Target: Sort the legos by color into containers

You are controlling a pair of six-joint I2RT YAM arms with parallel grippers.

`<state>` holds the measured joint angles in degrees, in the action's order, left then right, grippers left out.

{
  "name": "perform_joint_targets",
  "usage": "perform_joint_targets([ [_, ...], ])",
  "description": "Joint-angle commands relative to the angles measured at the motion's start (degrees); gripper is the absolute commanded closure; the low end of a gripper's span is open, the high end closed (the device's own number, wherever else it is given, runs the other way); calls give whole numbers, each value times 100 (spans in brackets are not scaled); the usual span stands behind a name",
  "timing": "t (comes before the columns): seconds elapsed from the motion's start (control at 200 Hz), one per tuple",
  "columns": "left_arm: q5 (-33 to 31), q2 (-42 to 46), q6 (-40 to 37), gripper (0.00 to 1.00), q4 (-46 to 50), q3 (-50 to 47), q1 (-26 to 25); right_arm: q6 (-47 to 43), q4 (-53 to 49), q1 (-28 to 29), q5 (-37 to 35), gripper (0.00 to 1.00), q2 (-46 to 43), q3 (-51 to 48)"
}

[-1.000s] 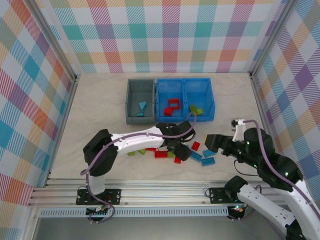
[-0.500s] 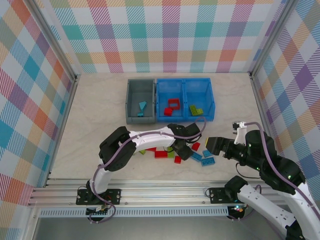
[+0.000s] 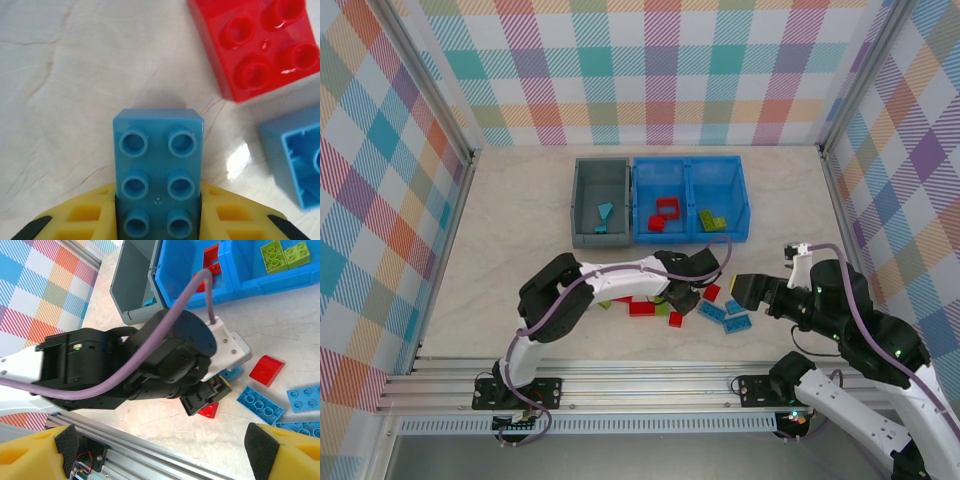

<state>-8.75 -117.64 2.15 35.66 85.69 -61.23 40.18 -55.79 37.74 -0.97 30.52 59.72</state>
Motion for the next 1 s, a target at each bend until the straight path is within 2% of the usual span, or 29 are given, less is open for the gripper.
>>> perform_joint_targets([
  [0.0,-535,1098,342,76,-97,-233,95,-136,198,14,52,12,171,57],
  [0.165,-692,2245,936,77,-19,-817,516,-522,669,14,381,14,613,100],
  [0.265,-517,2840,1345,77,55,-1140,1113,-815,1116,75,754,17,1081,105],
  [0.33,-278,3097,1576,77,102,-1289,1636,-964,1437,371,745,17,1454,171],
  [0.4,84,3179,1750,76,146,-1337,2280,-1175,1666,972,315,17,1917,357],
  [0.51,627,2935,1850,76,169,-1129,3079,-1390,2049,1834,-270,17,2715,615],
  [0.67,1020,2090,1880,77,162,-523,3770,-1205,2794,2292,-324,17,3424,602],
  [0.81,1293,1297,1787,77,222,119,3952,-1058,3020,2490,-403,17,3652,578],
  [0.995,1095,499,1796,76,379,679,3969,-961,3007,2534,-457,17,3655,506],
])
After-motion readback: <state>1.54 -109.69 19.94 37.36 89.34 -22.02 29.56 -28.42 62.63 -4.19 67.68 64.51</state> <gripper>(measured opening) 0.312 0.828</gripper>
